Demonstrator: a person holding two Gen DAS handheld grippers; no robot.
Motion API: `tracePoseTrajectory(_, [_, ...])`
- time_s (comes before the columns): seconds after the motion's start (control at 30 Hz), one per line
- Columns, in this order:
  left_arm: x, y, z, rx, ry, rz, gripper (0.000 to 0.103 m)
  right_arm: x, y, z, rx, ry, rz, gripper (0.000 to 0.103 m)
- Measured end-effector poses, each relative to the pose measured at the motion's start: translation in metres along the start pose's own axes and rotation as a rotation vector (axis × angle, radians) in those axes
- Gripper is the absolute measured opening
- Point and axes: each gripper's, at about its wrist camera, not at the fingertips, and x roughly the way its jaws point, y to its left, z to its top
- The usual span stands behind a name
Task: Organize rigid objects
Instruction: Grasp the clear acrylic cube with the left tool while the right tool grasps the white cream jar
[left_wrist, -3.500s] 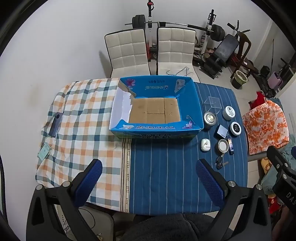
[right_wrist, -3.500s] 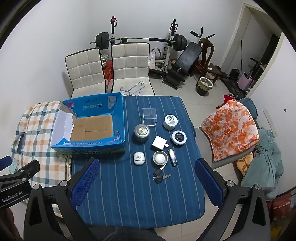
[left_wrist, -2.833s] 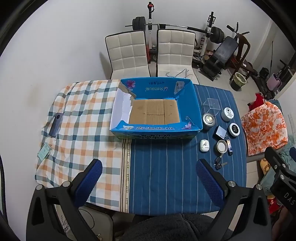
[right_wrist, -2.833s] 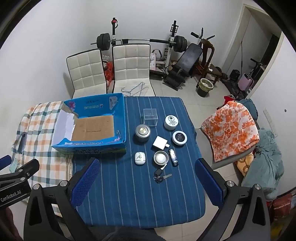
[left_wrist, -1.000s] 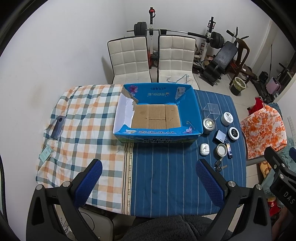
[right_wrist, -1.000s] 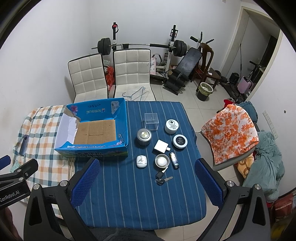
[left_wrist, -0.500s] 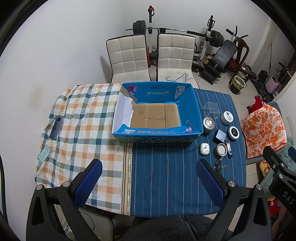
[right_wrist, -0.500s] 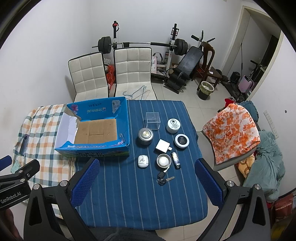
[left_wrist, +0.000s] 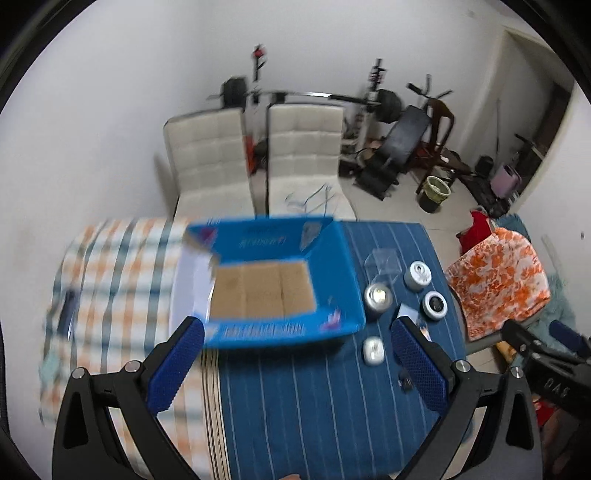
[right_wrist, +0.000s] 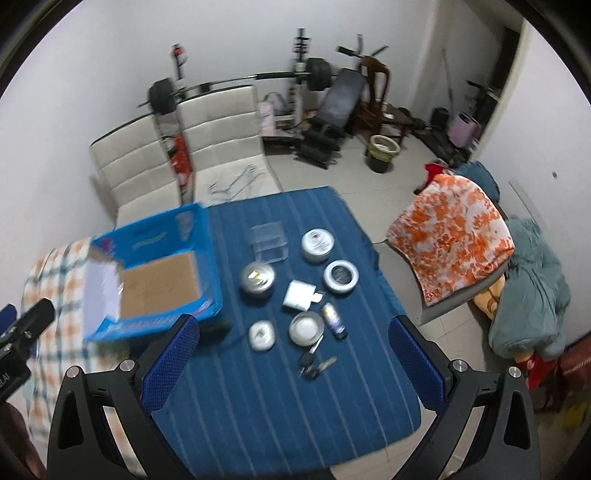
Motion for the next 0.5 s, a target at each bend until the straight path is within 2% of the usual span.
tracePoseTrajectory(0.1, [0.047,-0.023,0.03,0.001,0.033,-0.045,0.103,0.048,-0.023,0.026,0.013,0.012,-0.04,0.103])
tracePoseTrajectory(0.2, [0.109,-0.056,0.061,-0.013,0.1,-0.092,0.103,0.119,-0.045,0.056,0.018,0.081,-0.013,0.103])
tracePoseTrajectory(0.33, [0.209,-0.108,0.094,-0.018,0.226,-0.052,0.103,0.239,-0.063,0.098,0.007,0.18,0.016,0.101])
tracePoseTrajectory(0.4, [0.244,-0.125,0.099,-0.029,0.278,-0.048,0.103,0.3,-0.069,0.115,0.019,0.25,0.042,0.099])
tracePoseTrajectory(0.47, [0.293,-0.146,0.107,-0.038,0.363,-0.045,0.101,0.344,-0.073,0.123,0.037,0.311,0.078,0.098])
tracePoseTrajectory(0.5, [0.303,-0.153,0.108,-0.037,0.38,-0.045,0.101,0.367,-0.073,0.125,0.045,0.346,0.105,0.098])
